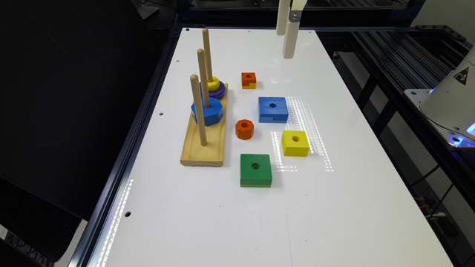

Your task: Pick up blue block.

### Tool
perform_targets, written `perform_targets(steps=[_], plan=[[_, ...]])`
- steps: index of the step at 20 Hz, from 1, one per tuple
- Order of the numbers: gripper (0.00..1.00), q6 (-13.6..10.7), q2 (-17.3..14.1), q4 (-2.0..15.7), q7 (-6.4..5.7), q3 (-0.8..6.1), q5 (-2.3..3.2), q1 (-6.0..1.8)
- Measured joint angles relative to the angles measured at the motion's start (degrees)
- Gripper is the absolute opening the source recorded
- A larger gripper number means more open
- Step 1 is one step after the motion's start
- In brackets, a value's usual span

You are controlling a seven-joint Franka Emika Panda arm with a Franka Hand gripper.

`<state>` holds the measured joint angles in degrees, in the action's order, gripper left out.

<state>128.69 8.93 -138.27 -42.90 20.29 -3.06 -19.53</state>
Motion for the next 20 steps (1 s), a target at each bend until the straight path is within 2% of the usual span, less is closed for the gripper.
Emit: perform_targets(steps=[11, 20], plan=[[1.0, 0.3, 0.5, -1.17, 0.06, 0.02, 0.0, -0.1], [1.0, 3.3, -0.7, -2.86, 0.06, 0.09, 0.01, -0.12]])
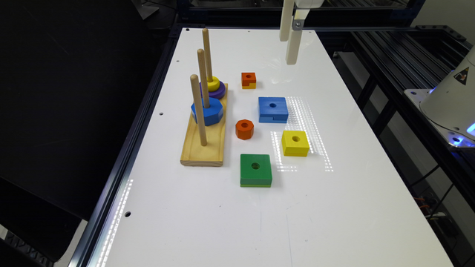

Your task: Pick up blue block.

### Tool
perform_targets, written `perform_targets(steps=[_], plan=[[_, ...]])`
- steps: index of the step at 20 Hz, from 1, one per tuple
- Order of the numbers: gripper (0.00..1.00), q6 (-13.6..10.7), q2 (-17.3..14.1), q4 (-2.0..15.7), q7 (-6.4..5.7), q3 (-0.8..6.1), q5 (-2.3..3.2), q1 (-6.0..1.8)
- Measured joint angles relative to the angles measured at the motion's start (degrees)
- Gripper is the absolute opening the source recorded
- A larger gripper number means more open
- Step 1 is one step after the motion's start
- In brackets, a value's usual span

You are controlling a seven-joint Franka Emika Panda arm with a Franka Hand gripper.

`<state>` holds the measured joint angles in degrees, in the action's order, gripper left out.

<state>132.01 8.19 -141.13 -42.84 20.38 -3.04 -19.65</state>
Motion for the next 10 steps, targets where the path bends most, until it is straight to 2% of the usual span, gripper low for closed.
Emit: perform_targets(steps=[4, 10], plan=[[1.0, 2.6, -1.2, -1.14, 0.0, 0.01, 0.05, -0.02], [1.0, 2.7, -1.2, -1.13, 0.02, 0.01, 0.07, -0.1]])
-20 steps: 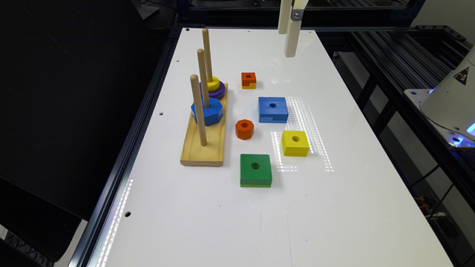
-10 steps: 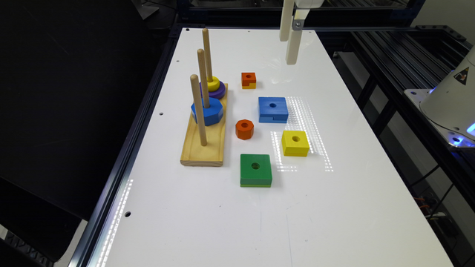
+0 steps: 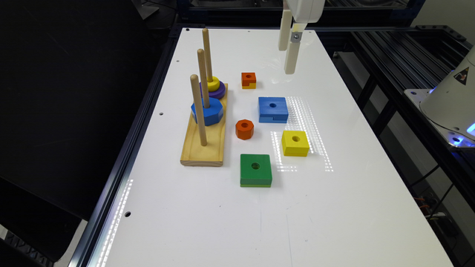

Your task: Pick up blue block.

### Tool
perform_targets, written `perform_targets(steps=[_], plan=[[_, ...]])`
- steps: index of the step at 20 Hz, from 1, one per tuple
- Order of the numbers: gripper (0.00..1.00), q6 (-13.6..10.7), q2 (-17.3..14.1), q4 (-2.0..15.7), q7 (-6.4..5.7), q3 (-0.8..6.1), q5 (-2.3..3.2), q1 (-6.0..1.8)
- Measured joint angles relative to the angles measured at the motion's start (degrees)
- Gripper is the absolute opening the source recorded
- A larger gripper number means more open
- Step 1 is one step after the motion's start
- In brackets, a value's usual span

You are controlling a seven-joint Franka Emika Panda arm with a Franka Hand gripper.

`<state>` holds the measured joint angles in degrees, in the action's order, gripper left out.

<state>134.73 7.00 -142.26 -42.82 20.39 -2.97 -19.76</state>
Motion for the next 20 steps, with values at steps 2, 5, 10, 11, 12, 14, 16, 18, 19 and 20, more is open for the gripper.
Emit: perform_targets(steps=[2, 5, 10, 11, 12, 14, 16, 18, 19, 20], plan=[[1.0, 0.0, 0.0, 0.01, 0.12, 0.0, 0.03, -0.21], [1.0, 0.0, 0.0, 0.01, 0.27, -0.01, 0.07, -0.49], [1.0, 2.7, -1.8, -1.15, 0.28, 0.0, 0.32, -0.55], [1.0, 4.6, -3.0, -1.75, 0.28, 0.0, 0.59, -0.61], [1.0, 5.8, -3.8, -2.04, 0.27, -0.01, 0.83, -0.68], [1.0, 8.2, -5.9, -2.31, 0.27, -0.01, 1.41, -0.97], [1.0, 9.1, -6.8, -2.27, 0.27, -0.02, 1.68, -1.12], [1.0, 9.2, -6.7, -2.26, 0.27, 0.0, 1.68, -1.11], [1.0, 9.2, -6.7, -2.26, 0.27, 0.0, 1.68, -1.11], [1.0, 9.1, -6.7, -2.29, 0.27, 0.01, 1.68, -1.11]])
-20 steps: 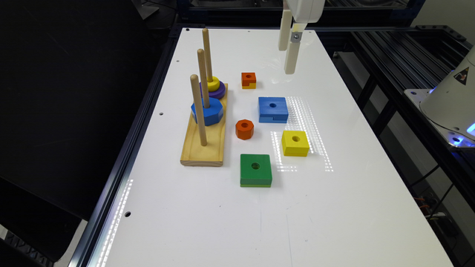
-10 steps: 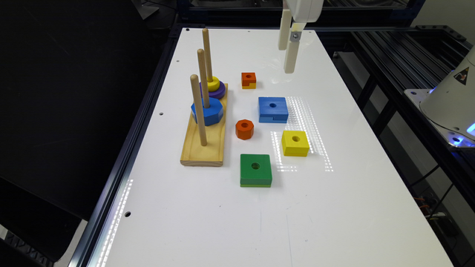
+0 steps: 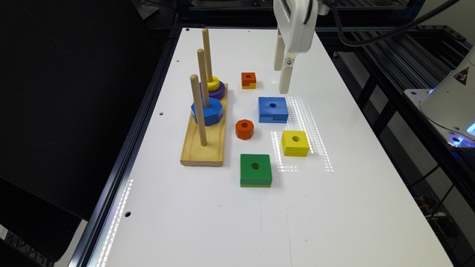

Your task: Pick up blue block.

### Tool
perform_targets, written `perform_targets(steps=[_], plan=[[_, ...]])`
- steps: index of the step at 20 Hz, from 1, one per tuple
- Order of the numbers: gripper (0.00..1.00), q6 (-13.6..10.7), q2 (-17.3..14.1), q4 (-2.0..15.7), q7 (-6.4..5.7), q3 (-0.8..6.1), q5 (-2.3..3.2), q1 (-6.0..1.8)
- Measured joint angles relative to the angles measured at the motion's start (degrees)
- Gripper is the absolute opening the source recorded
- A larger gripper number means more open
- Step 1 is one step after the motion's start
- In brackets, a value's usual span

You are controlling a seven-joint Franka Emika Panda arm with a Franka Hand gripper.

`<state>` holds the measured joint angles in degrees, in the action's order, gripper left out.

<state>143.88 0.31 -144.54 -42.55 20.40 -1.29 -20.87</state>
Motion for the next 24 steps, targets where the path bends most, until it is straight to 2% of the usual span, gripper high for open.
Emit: perform_targets(steps=[2, 7, 16, 24], plan=[[1.0, 0.3, -0.4, -0.21, 0.0, 0.0, 0.04, 0.0], [1.0, 4.0, -3.7, -0.69, -0.1, -0.08, 0.9, -0.25], [1.0, 4.3, -4.3, -0.71, -0.1, -0.08, 1.06, -0.43], [1.0, 4.6, -4.7, -0.41, -0.09, -0.1, 1.72, -1.02]])
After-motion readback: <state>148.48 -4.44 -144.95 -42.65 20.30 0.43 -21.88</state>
